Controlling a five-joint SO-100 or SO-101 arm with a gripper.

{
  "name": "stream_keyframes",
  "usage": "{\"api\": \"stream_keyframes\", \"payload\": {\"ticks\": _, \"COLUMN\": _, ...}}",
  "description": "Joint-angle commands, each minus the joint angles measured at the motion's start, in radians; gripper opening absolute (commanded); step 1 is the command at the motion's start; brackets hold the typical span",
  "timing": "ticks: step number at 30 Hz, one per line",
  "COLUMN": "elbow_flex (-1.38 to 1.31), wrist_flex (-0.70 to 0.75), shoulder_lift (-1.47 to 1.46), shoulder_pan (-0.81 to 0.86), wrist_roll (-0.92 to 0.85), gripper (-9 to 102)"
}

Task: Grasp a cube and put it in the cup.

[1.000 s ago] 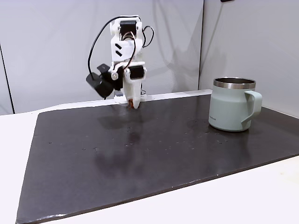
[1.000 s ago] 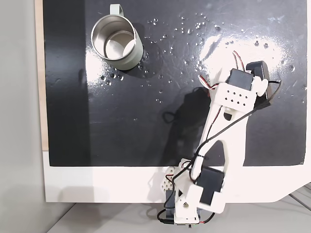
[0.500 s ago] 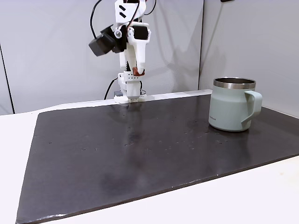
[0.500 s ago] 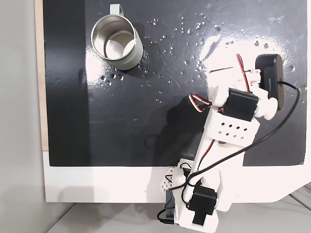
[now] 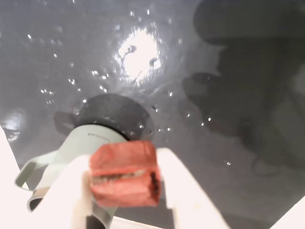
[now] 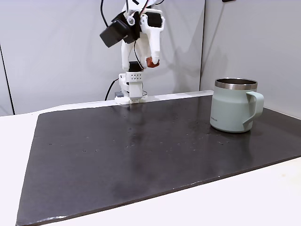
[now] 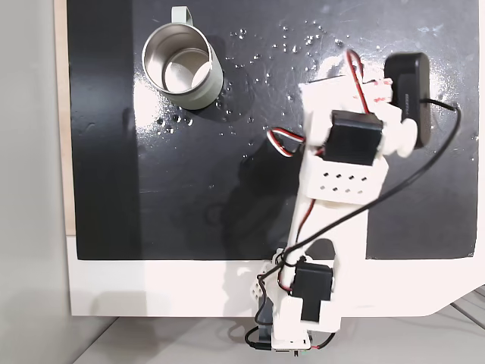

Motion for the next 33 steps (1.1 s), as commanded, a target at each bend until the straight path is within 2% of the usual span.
{"api": "stream_keyframes", "payload": {"ticks": 1, "elbow_flex": -0.121, "wrist_flex": 0.021, "shoulder_lift": -0.015, "shoulder_pan": -0.054, "wrist_roll": 0.049, "gripper": 4}}
{"api": "stream_keyframes", "payload": {"ticks": 22, "elbow_flex": -0.594, "wrist_flex": 0.029, "shoulder_lift": -0.364, "shoulder_pan": -0.285, "wrist_roll": 0.244, "gripper": 5}}
{"api": "stream_keyframes", "payload": {"ticks": 33, "elbow_flex": -0.818, "wrist_flex": 0.021, "shoulder_lift": -0.534, "shoulder_pan": -0.44, "wrist_roll": 0.255, "gripper": 5}}
